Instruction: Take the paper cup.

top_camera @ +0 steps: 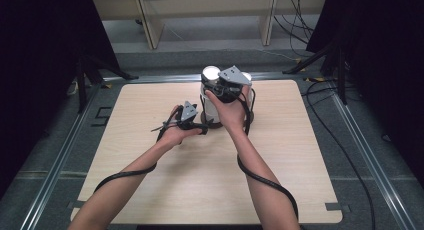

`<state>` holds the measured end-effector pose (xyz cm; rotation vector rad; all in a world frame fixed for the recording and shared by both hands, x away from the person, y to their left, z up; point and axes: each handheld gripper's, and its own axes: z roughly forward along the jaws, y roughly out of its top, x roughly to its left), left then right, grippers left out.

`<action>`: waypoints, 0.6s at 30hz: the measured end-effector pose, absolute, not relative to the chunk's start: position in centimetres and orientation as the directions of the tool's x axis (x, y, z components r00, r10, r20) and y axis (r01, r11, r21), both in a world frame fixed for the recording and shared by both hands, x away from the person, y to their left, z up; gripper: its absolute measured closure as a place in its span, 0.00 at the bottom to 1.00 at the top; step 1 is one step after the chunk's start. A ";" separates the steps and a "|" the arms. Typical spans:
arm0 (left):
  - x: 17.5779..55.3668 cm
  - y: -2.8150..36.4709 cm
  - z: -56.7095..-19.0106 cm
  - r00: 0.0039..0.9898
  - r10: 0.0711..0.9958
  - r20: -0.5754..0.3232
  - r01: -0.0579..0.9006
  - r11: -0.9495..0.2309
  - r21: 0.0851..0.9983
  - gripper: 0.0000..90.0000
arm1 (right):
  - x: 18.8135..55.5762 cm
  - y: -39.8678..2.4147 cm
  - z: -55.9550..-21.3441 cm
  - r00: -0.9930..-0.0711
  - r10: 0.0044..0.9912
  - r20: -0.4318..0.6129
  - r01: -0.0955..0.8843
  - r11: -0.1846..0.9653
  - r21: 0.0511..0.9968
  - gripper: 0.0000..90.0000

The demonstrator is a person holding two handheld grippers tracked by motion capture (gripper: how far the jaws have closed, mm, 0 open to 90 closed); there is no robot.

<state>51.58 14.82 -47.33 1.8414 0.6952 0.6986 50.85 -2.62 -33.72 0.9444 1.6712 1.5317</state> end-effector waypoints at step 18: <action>49.3 16.3 -46.8 0.675 0.726 0.136 0.128 -0.296 0.947 0.04 | 48.9 -3.2 -33.3 -0.541 0.841 0.015 0.082 0.034 0.996 0.40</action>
